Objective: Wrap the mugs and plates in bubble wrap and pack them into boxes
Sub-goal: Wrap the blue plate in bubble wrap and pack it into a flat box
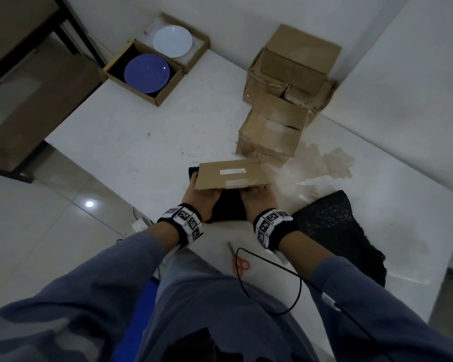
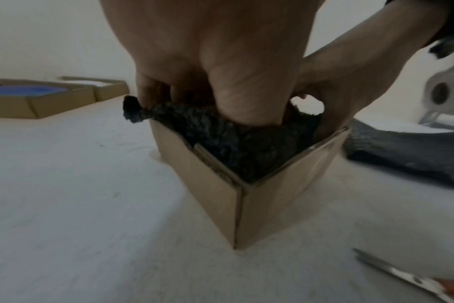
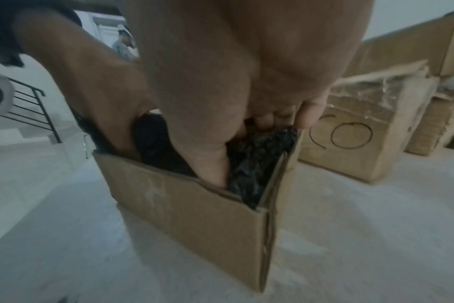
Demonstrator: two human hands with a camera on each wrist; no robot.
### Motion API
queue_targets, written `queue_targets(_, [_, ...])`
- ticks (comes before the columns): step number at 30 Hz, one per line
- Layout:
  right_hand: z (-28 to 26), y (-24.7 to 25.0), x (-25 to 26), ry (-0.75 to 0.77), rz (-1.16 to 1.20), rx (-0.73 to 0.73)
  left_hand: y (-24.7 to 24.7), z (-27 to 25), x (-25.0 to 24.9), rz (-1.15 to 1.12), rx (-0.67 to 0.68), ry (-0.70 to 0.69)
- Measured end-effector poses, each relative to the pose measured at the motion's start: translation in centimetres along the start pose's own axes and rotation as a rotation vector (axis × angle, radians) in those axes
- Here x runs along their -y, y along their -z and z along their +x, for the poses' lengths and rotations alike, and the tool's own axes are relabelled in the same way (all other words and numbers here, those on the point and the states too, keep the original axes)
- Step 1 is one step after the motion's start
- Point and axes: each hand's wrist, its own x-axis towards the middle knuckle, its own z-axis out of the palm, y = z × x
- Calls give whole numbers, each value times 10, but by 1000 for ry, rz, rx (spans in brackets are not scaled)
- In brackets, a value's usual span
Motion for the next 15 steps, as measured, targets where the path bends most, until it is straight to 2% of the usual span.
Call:
queue_targets(3, [-6, 11, -2, -23, -10, -32, 2, -8, -2, -24, -73, 24])
queue_targets(9, [2, 18, -5, -61, -134, 106, 0, -5, -6, 118, 85, 106])
queue_targets(15, [9, 0, -1, -104, -105, 47, 1, 1, -13, 95, 55, 143])
